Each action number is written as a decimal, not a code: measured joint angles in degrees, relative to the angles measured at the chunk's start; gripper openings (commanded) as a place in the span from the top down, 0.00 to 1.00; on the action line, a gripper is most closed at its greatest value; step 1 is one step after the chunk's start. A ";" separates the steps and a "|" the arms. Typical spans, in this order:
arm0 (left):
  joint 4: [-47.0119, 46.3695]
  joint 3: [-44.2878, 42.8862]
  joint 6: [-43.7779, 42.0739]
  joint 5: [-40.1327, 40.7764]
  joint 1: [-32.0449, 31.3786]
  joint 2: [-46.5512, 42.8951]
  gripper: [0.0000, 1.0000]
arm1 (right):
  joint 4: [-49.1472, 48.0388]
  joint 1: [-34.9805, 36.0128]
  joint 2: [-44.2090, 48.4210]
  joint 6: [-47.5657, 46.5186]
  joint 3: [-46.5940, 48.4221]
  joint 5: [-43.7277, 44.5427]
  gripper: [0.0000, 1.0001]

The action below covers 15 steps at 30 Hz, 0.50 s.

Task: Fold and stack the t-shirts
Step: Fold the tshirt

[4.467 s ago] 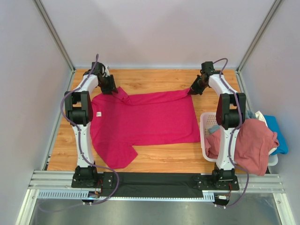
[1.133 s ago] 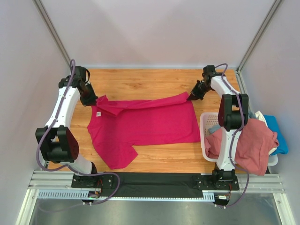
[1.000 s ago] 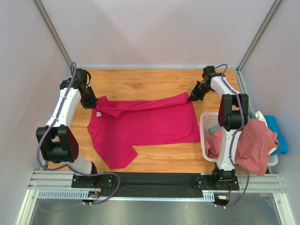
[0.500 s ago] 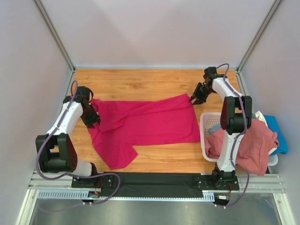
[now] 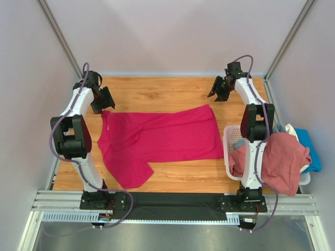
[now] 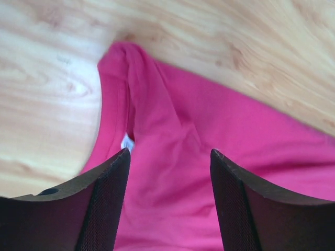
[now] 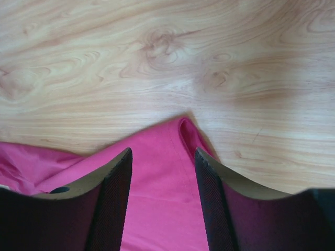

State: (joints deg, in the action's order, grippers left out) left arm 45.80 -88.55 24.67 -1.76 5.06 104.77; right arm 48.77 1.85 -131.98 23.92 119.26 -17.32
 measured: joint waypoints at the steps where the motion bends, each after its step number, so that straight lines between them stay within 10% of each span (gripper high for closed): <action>1: -0.11 -1.60 -0.68 -0.61 0.39 2.51 0.32 | 0.07 0.00 -0.59 -0.20 0.00 -0.22 0.49; 15: -0.35 -4.33 -2.91 -8.92 2.69 10.16 0.43 | 0.09 0.59 -3.06 -0.85 -1.33 -2.34 0.55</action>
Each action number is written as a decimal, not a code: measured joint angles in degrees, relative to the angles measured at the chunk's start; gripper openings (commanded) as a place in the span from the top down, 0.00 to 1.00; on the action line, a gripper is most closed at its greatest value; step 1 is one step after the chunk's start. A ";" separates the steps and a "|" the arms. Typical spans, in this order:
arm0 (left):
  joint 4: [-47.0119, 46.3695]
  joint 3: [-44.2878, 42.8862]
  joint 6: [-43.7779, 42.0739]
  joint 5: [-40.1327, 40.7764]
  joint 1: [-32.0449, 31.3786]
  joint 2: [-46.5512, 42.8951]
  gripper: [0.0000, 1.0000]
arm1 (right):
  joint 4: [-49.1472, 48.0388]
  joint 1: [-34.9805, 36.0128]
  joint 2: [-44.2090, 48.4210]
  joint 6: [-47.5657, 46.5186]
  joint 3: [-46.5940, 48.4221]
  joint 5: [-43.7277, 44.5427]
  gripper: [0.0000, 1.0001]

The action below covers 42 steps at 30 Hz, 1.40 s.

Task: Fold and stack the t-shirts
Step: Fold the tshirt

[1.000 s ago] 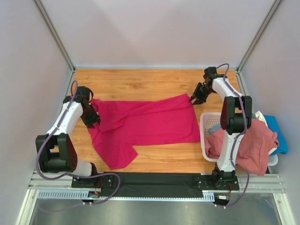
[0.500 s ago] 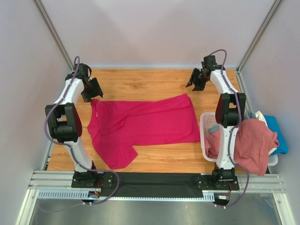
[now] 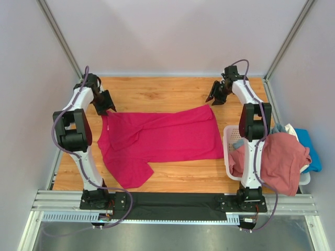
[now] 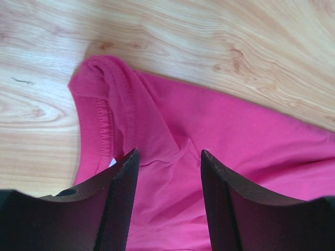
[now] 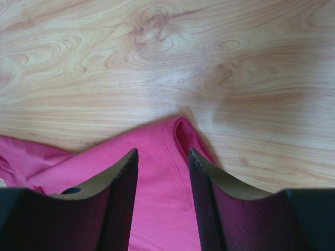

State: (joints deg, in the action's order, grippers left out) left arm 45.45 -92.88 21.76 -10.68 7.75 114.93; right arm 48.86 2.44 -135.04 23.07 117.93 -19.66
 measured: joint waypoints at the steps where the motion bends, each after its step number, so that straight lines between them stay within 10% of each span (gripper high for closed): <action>1: 0.04 -0.11 -0.02 -0.20 -0.07 0.09 0.43 | -0.04 0.02 -0.09 0.00 0.00 0.00 0.55; 25: -1.84 -3.34 1.53 6.29 1.22 6.73 0.44 | -0.33 0.15 -3.50 -0.44 0.07 -0.79 0.59; 36: -2.16 -7.06 2.36 6.23 1.40 10.10 1.00 | -0.33 0.81 -4.37 -0.26 0.37 -0.44 1.00; 42: -2.69 -7.06 2.10 6.25 2.16 10.10 1.00 | -0.76 0.87 -4.15 0.70 0.50 2.51 1.00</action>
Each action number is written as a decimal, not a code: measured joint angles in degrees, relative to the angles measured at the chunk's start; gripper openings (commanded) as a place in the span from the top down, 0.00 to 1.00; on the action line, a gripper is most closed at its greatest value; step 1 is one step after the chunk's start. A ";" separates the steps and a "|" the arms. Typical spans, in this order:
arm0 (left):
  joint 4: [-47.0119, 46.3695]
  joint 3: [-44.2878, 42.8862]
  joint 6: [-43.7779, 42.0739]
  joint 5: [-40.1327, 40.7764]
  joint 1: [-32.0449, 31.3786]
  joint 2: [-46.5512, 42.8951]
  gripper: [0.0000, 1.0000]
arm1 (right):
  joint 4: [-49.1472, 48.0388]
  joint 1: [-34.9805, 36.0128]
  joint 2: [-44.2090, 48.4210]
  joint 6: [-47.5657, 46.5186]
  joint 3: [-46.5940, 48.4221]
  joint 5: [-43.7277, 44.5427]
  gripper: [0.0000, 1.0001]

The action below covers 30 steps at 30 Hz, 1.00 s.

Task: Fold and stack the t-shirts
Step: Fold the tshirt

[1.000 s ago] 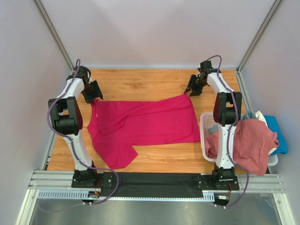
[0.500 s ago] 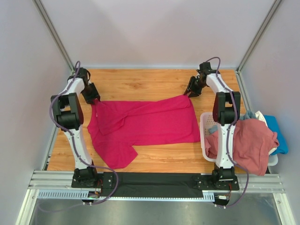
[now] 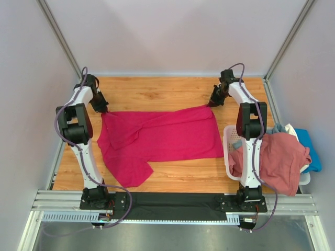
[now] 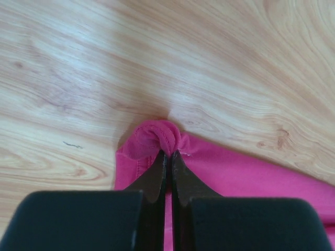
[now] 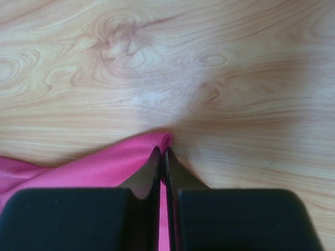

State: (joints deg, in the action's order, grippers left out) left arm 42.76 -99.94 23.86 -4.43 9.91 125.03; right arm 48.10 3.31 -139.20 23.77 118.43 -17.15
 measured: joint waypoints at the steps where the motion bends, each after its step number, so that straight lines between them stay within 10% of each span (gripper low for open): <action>1: -0.22 0.04 0.00 0.00 0.24 0.00 1.00 | -0.55 0.00 0.09 0.22 -0.13 0.79 1.00; 10: -5.25 1.22 0.09 -1.49 2.95 -0.11 1.00 | -5.18 -0.11 1.57 1.07 -2.58 4.72 1.00; 14: -7.48 1.18 -0.15 -3.72 3.26 -0.11 0.61 | -5.75 -0.13 0.50 1.55 -0.76 3.98 0.83; 20: -9.27 2.08 -0.46 -3.17 3.34 -1.79 0.33 | -1.09 -0.52 -1.14 0.96 5.51 5.16 0.53; 30: -6.97 16.76 -1.42 -1.68 1.33 -25.16 0.39 | 1.42 -0.76 17.51 -0.92 -13.22 4.87 0.52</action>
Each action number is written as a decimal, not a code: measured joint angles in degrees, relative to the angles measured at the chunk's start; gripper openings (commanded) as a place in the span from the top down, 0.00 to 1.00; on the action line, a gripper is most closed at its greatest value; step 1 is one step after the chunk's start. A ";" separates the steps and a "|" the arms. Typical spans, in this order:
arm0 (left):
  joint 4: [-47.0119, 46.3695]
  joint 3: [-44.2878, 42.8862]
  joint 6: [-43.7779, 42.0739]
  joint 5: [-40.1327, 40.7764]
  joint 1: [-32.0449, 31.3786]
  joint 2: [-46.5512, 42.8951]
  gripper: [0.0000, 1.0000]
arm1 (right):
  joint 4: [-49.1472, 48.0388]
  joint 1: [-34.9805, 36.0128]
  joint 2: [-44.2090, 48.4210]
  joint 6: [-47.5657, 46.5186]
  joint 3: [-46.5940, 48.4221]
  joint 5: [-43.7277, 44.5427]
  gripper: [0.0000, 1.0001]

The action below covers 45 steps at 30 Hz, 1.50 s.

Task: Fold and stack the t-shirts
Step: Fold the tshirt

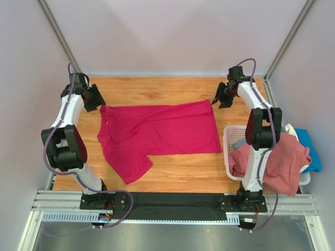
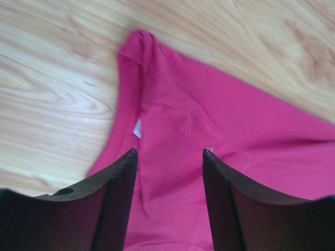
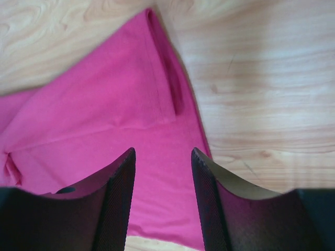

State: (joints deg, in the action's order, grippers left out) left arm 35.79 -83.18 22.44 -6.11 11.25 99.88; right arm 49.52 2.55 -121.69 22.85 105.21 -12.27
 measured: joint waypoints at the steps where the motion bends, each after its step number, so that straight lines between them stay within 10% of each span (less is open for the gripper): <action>1: 0.17 1.05 -0.02 -0.66 -0.57 -1.16 0.38 | -0.33 0.00 0.87 0.26 -1.44 -0.52 0.50; 9: -0.04 5.44 0.00 -6.03 -2.89 2.99 0.38 | -5.60 0.00 1.05 6.56 -8.26 -4.96 0.43; 30: 2.91 -1.46 0.26 -2.03 -0.50 9.99 0.33 | -12.02 0.02 -3.74 18.40 -9.79 -6.51 0.66; 36: 3.04 -2.45 0.20 -2.67 -0.22 13.20 0.46 | -12.02 0.02 -4.48 18.40 -9.68 -6.47 0.80; 42: 3.41 -3.28 0.35 -2.34 -0.22 16.15 1.00 | -11.61 0.02 -4.98 17.77 -9.16 -6.43 0.97; 45: 3.78 -3.65 0.42 -1.70 -0.17 16.26 1.00 | -11.13 0.02 -4.98 17.29 -8.70 -6.27 1.00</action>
State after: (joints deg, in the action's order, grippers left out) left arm 39.57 -86.83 22.85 -7.81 11.07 116.14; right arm 38.39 2.57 -126.67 40.14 96.51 -18.55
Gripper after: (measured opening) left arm 0.012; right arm 0.018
